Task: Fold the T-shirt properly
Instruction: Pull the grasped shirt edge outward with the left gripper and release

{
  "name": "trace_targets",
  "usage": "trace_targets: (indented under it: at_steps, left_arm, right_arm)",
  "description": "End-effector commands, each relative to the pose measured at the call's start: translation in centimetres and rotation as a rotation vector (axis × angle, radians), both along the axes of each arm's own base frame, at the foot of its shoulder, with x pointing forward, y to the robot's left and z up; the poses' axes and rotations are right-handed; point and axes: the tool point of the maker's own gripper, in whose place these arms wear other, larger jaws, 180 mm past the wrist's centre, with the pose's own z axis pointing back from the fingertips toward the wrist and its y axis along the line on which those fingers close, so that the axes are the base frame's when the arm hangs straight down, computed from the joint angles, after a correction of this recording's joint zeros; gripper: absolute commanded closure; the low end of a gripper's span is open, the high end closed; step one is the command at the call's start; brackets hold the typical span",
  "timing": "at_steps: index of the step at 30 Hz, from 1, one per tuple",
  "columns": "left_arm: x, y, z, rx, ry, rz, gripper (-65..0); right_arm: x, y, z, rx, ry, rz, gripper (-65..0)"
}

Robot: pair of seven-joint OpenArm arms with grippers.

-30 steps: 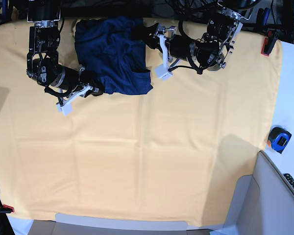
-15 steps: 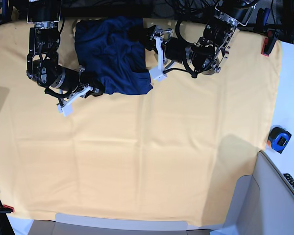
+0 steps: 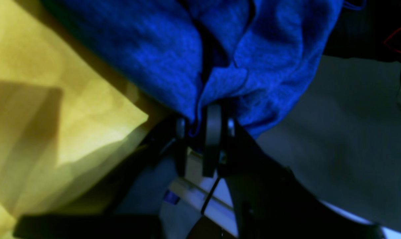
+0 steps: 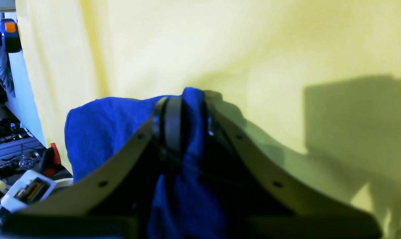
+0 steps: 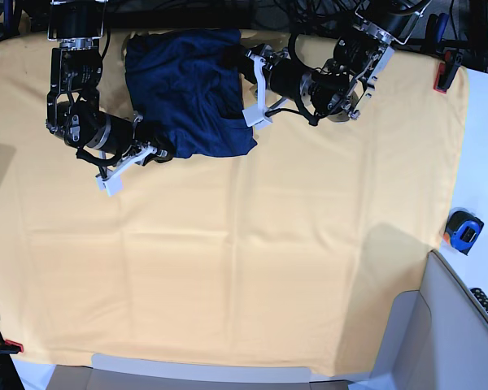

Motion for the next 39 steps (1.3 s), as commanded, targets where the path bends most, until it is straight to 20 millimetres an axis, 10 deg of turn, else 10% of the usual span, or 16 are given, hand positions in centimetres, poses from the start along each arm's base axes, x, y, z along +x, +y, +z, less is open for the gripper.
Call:
trace_targets:
  at_steps: [1,16,29,39]
  left_arm:
    - [0.9,0.0,0.8,-0.015,-0.026,0.004,0.0]
    - [10.4,1.5,2.5,0.032,-0.181,0.078,0.0]
    - [15.5,3.2,1.7,0.085,-0.187,0.173,0.0]
    - [16.8,0.6,1.7,0.048,-0.179,0.205,0.0]
  right_arm:
    - [0.1,-1.0,-0.6,-0.061,0.025,-0.010,0.0]
    - [2.3,-0.9,3.0,-0.086,-0.100,0.008,0.0]
    - [-1.8,-5.3,3.7,-0.138,-0.109,-0.111,0.0]
    - [-5.9,-5.1,3.2,-0.151,-0.070,-0.116,0.0]
